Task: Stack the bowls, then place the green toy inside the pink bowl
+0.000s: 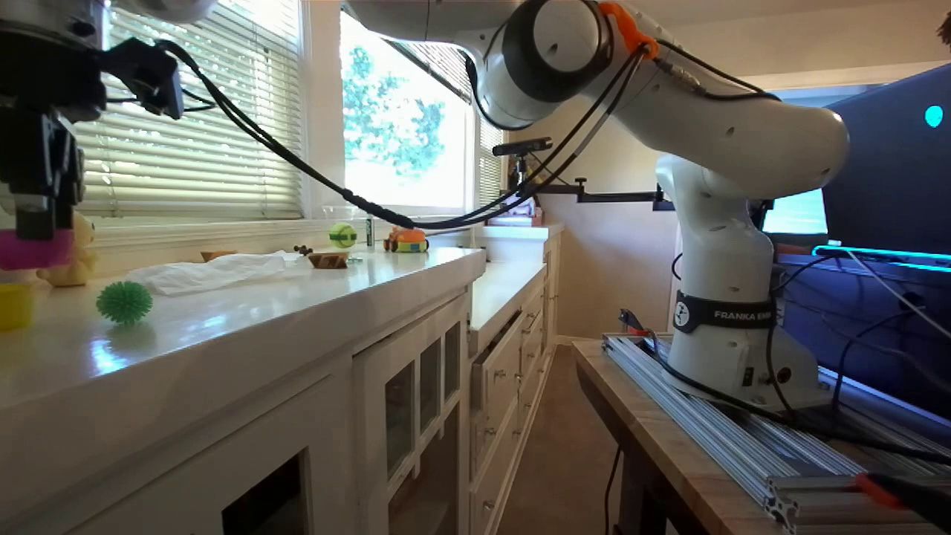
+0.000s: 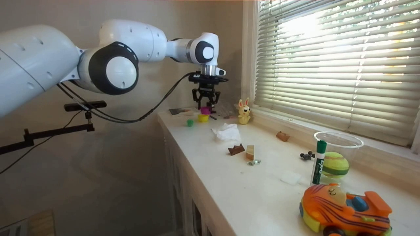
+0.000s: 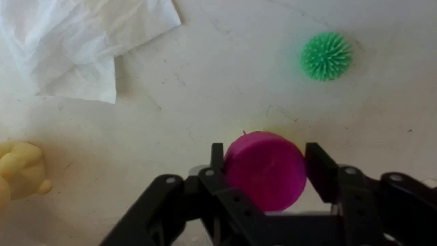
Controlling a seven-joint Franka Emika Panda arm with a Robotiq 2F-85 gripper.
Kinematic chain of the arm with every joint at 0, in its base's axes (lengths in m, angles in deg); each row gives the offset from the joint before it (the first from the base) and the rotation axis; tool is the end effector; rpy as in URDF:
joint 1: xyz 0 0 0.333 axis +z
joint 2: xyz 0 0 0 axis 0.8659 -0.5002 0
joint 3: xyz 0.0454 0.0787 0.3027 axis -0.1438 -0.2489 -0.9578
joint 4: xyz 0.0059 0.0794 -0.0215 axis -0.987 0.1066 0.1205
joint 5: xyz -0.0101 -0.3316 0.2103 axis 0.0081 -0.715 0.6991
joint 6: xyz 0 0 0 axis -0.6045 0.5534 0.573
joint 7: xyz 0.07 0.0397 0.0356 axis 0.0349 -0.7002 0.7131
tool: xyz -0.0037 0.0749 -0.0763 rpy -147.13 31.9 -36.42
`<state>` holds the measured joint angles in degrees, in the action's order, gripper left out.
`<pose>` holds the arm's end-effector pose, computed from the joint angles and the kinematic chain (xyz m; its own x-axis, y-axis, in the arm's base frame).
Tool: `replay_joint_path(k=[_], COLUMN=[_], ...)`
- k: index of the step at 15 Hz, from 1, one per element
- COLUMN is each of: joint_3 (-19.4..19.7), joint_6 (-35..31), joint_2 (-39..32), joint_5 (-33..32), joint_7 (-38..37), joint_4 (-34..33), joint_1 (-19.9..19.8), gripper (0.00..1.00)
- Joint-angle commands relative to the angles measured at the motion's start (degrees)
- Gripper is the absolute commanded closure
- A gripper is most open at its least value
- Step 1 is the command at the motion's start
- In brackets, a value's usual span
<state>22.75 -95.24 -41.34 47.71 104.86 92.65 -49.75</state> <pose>0.7735 0.1600 0.4100 0.8475 0.5236 0.0866 0.5297 -0.8447 -0.0765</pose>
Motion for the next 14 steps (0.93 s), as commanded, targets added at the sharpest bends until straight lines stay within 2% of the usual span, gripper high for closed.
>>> replay_joint_path(k=[1,14], joint_3=[-0.16,-0.79], joint_6=[-0.16,-1.43], joint_2=[-2.32,-3.62], joint_5=[-0.39,-0.31], joint_7=[1.76,5.06], joint_4=[-3.89,-4.91], joint_1=[0.45,1.16], gripper=[0.64,0.64])
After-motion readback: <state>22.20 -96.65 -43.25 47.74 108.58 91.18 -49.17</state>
